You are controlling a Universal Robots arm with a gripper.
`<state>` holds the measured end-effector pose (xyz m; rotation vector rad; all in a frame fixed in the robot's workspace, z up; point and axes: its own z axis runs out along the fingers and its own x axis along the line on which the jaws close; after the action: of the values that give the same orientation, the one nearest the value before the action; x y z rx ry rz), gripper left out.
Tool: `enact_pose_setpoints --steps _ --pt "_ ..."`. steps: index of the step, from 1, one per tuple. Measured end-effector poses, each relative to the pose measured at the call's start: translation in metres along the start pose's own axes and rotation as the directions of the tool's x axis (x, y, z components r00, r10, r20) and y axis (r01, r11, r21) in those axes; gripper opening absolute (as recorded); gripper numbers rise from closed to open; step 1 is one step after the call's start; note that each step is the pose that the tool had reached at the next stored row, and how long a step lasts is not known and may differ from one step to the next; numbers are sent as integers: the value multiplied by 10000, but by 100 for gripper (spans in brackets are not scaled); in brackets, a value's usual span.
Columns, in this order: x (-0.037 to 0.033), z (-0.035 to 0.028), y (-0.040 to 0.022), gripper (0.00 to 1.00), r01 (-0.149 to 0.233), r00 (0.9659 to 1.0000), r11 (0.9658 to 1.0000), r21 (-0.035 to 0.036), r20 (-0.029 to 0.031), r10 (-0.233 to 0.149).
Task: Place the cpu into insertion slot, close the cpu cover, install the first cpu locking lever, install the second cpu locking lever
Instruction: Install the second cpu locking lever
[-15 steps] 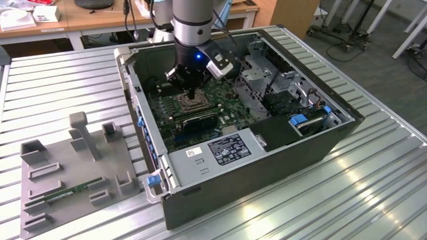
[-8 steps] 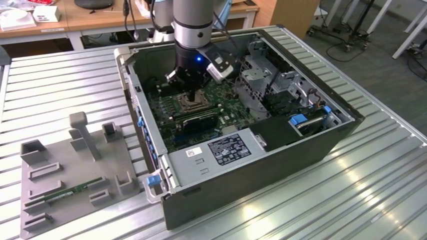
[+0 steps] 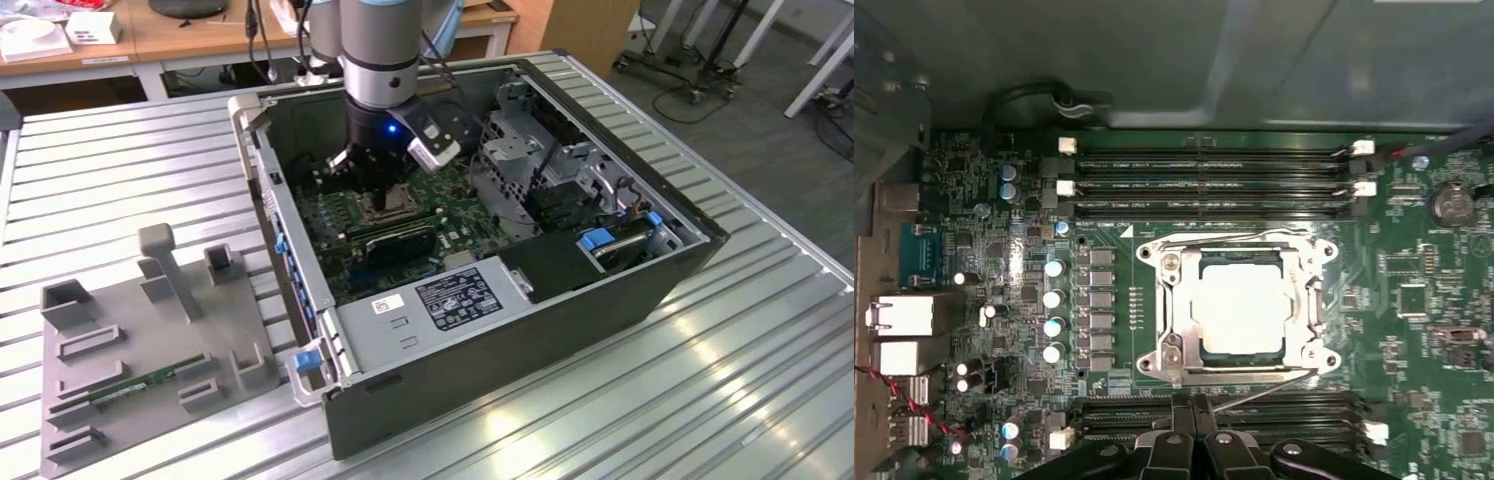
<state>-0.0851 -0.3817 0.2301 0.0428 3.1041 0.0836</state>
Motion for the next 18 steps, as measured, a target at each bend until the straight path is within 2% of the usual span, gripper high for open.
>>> enact_pose_setpoints --steps 5,6,9,15,18 --pt "47 89 -6 11 1 10000 10000 -1 16 -1" --pt "65 133 -9 11 1 10000 10000 0 19 -1" --pt "70 183 -12 11 3 10000 10000 -1 28 -3" --pt "72 228 -14 11 2 10000 10000 -1 39 -2" --pt "78 252 -16 11 2 10000 10000 -7 63 -2"
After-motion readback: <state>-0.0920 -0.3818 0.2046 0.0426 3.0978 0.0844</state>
